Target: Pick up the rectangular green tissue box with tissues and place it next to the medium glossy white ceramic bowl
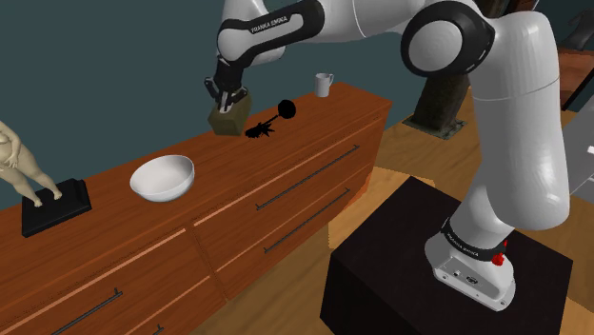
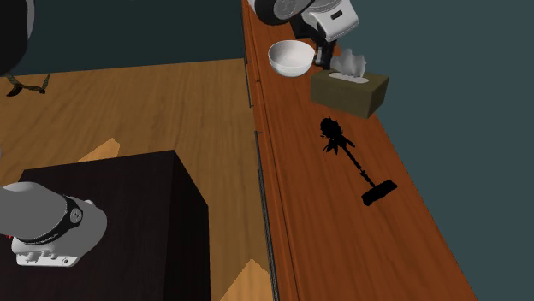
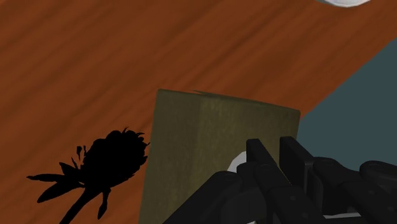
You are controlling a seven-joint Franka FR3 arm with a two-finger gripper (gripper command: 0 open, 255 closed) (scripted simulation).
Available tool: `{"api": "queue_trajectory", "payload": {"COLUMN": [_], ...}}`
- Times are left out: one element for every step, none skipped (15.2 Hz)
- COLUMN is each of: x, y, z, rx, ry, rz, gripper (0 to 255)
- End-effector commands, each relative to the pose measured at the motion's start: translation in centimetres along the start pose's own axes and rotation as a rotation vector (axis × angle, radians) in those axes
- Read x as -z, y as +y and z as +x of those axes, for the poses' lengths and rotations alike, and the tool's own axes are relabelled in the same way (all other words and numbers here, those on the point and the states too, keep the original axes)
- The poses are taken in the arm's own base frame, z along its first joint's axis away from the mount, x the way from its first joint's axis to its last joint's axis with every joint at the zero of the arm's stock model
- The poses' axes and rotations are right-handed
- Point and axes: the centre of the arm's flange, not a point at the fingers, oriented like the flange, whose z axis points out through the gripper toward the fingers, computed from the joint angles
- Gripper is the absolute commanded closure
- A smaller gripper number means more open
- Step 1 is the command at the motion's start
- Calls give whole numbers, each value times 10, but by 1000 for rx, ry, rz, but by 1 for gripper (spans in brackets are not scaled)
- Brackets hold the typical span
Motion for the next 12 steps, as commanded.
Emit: {"api": "queue_trajectory", "payload": {"x": [-10,-14,-19,-24,-29,-34,-39,-43,-48,-53,-58,-63], "y": [4,6,8,9,11,13,15,17,19,21,23,25], "z": [-1,-2,-3,-4,-5,-5,-6,-7,-8,-9,-10,-11], "rx": [0,0,0,0,0,0,0,0,0,0,0,0], "ry": [1,1,1,1,1,1,1,1,1,1,1,1], "rz": [1,1,1,1,1,1,1,1,1,1,1,1], "gripper": [255,255,255,255,255,255,255,255,255,255,255,255]}}
